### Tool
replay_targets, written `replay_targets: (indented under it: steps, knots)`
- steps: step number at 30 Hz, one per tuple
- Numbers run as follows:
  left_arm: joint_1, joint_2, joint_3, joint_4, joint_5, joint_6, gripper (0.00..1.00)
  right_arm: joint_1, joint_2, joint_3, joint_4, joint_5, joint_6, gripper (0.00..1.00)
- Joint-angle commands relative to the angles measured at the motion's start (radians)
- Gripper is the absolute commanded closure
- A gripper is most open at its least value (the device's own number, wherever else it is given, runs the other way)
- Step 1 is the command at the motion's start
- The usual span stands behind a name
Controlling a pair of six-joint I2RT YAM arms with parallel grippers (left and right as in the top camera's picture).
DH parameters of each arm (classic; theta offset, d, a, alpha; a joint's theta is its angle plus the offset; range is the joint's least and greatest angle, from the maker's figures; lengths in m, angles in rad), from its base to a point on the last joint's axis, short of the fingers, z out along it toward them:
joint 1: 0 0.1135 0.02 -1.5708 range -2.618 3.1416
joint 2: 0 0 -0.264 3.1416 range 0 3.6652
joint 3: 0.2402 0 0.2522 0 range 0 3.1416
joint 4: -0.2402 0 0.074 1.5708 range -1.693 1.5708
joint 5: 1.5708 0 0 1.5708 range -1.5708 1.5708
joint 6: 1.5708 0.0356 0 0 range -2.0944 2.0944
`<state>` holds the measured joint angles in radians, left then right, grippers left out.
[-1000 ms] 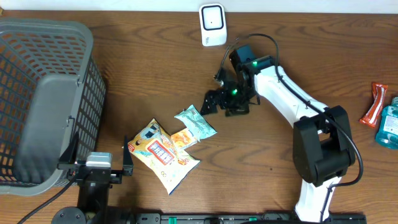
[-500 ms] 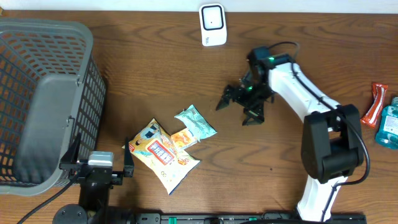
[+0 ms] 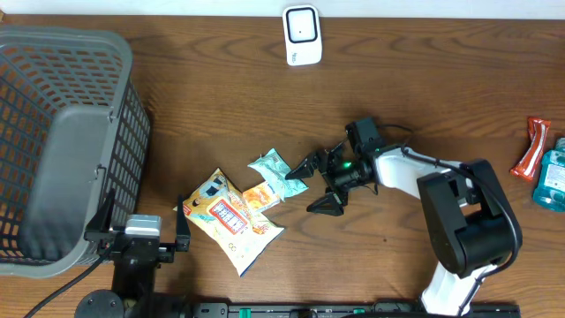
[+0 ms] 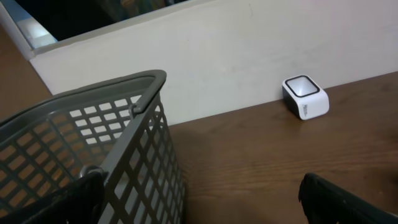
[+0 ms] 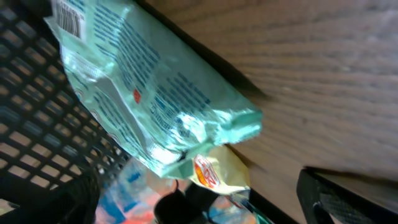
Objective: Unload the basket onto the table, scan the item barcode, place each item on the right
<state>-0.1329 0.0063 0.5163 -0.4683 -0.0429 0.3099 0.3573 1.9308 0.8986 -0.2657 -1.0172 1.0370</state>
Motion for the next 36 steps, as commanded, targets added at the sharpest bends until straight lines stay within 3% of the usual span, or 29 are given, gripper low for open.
replay_targets:
  steps: [1, 5, 8, 14, 15, 18, 23, 25, 34, 36]
  knots:
    - [-0.004, -0.003, 0.005, 0.002, 0.005, -0.016, 0.0, 0.035, 0.065, -0.113, 0.096, 0.331, 0.195, 0.04]
    - [-0.004, -0.003, 0.005, 0.002, 0.005, -0.016, 0.0, 0.081, 0.065, -0.159, 0.235, 0.468, 0.349, 0.04]
    - [-0.004, -0.003, 0.005, 0.002, 0.005, -0.016, 0.0, 0.13, 0.065, -0.162, 0.302, 0.515, 0.369, 0.06]
    - [-0.004, -0.003, 0.005, 0.002, 0.005, -0.016, 0.0, 0.174, 0.065, -0.162, 0.277, 0.687, 0.373, 0.39]
    - [-0.004, -0.003, 0.005, 0.002, 0.005, -0.016, 0.0, 0.172, 0.065, -0.162, 0.277, 0.702, 0.373, 0.38]
    - [-0.004, -0.003, 0.005, 0.002, 0.005, -0.016, 0.0, 0.15, 0.065, -0.162, 0.311, 0.72, 0.372, 0.08]
    - [-0.004, -0.003, 0.005, 0.002, 0.005, -0.016, 0.0, 0.111, 0.064, -0.162, 0.341, 0.719, 0.337, 0.07]
    - [-0.004, -0.003, 0.005, 0.002, 0.005, -0.016, 0.0, 0.094, 0.061, -0.162, 0.332, 0.702, 0.28, 0.01]
    - [-0.004, -0.003, 0.005, 0.003, 0.005, -0.016, 0.0, 0.059, 0.054, -0.162, 0.241, 0.76, 0.315, 0.01]
    - [-0.004, -0.003, 0.005, 0.003, 0.005, -0.016, 0.0, 0.071, 0.055, -0.162, 0.246, 0.797, 0.286, 0.06]
